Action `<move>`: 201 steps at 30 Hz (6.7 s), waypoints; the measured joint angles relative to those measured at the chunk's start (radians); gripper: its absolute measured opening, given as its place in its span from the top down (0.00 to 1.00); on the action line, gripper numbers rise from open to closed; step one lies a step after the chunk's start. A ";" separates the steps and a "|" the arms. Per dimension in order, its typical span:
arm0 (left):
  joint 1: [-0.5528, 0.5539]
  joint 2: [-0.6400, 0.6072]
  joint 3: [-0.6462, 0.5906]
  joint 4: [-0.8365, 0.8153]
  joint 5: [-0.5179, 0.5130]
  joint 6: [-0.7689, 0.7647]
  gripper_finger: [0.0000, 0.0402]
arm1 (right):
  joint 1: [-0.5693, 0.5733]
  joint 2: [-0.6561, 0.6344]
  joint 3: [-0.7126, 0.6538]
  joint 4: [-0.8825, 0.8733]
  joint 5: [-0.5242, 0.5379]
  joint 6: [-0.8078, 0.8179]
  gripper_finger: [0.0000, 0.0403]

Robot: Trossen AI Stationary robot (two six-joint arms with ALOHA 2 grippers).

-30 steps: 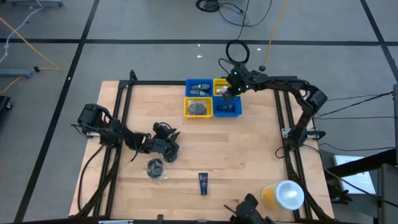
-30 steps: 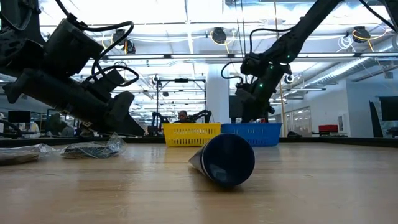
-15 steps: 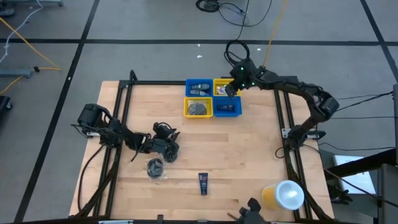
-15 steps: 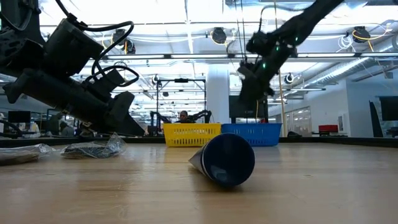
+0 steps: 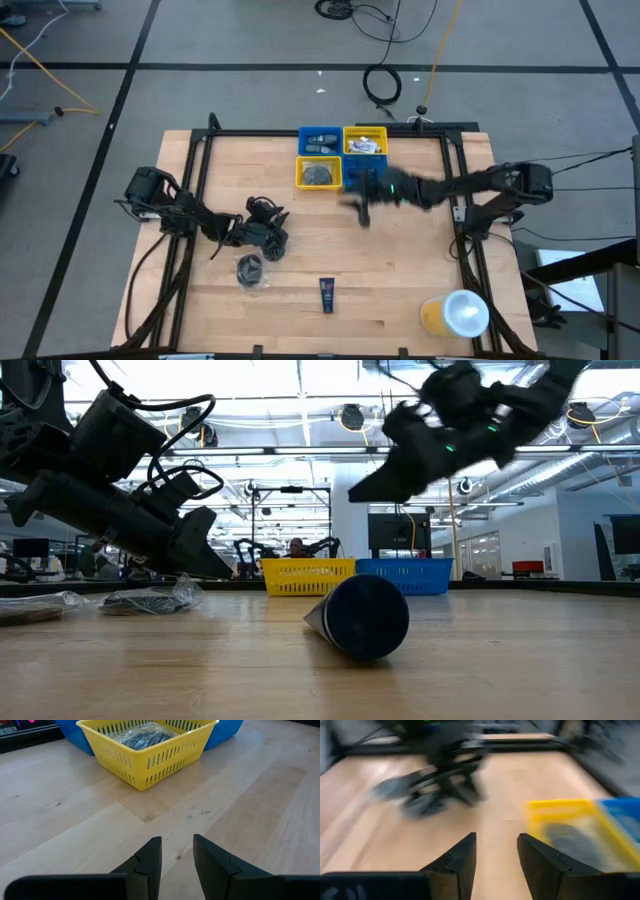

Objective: Pick & Place Travel size toiletries
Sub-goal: Put the blue shave cream into the right blue bin, then put the black hairbrush into the left yellow bin

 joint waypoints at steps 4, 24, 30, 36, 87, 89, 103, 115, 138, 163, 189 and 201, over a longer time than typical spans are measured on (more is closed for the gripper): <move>0.000 0.000 0.000 0.002 -0.001 -0.001 0.73 | 0.159 0.053 -0.129 0.239 -0.023 -0.036 0.67; 0.000 0.000 0.000 0.007 0.005 -0.027 0.73 | 0.397 0.458 0.065 0.449 -0.148 0.231 0.55; 0.000 0.000 0.000 0.013 0.006 -0.028 0.73 | 0.392 0.461 0.206 0.171 -0.307 0.171 0.37; 0.000 0.000 0.000 0.011 0.007 -0.030 0.73 | 0.405 0.471 0.284 0.020 -0.415 -0.071 0.22; 0.000 0.000 0.000 0.000 0.007 -0.026 0.73 | 0.293 0.694 0.247 0.275 0.207 0.103 0.64; 0.000 0.000 0.000 0.000 0.015 -0.026 0.73 | 0.289 0.677 0.181 0.361 0.264 0.148 0.65; 0.000 0.000 0.000 -0.020 0.018 -0.020 0.73 | 0.268 0.092 -0.222 0.239 0.667 0.204 0.66; 0.014 0.000 0.000 -0.026 -0.004 -0.023 0.73 | -0.020 -0.330 -0.083 -0.512 0.571 0.206 0.67; 0.026 0.000 0.000 -0.024 -0.003 -0.029 0.73 | -0.285 0.054 0.215 -0.706 0.089 -0.112 0.67; 0.026 0.000 0.000 -0.023 0.000 -0.035 0.73 | -0.328 0.067 0.219 -0.695 -0.014 -0.144 0.65; 0.025 0.000 0.000 -0.025 0.000 -0.034 0.73 | -0.159 0.061 0.217 -0.370 -0.012 -0.063 0.56; 0.008 0.000 0.000 -0.022 0.030 -0.039 0.73 | 0.279 0.203 0.004 0.339 0.296 -0.015 0.61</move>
